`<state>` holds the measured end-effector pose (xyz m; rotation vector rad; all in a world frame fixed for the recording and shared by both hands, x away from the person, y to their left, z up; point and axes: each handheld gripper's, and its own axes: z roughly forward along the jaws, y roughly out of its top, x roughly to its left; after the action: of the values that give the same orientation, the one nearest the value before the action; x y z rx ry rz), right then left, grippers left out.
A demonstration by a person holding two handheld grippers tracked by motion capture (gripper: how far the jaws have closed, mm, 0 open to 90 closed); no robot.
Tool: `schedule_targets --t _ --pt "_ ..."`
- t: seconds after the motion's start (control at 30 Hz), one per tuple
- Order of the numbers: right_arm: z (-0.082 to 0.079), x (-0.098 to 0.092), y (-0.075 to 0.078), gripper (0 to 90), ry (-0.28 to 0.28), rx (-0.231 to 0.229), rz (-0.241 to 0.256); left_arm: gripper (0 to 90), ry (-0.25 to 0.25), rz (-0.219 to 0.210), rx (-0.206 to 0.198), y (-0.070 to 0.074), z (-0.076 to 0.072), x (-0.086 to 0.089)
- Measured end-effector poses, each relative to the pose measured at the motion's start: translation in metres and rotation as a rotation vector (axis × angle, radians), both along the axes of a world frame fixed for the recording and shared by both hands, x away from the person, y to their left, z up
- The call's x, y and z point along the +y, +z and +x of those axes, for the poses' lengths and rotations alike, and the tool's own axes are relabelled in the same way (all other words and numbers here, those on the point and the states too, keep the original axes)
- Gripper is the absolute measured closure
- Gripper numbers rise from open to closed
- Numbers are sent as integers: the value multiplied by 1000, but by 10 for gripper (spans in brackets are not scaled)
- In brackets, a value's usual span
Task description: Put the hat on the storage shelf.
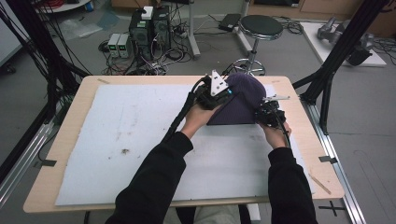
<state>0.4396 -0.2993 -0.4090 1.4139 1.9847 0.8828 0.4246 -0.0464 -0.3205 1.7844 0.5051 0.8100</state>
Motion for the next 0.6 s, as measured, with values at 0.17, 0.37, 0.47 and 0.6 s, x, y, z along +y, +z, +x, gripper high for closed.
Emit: schedule_targets --t 0.17,0.37,0.47,0.6 --pt "-1 -2 -3 784 -3 8 11 724 5 -5 11 -4 1 1" --pt "-2 -1 -3 768 -6 9 8 717 7 -10 12 -5 1 3" --pt "-2 -1 -2 746 -8 8 6 705 -1 -22 19 -5 2 3" --pt "-4 1 -1 562 -17 0 -5 612 10 -48 34 -5 3 4"
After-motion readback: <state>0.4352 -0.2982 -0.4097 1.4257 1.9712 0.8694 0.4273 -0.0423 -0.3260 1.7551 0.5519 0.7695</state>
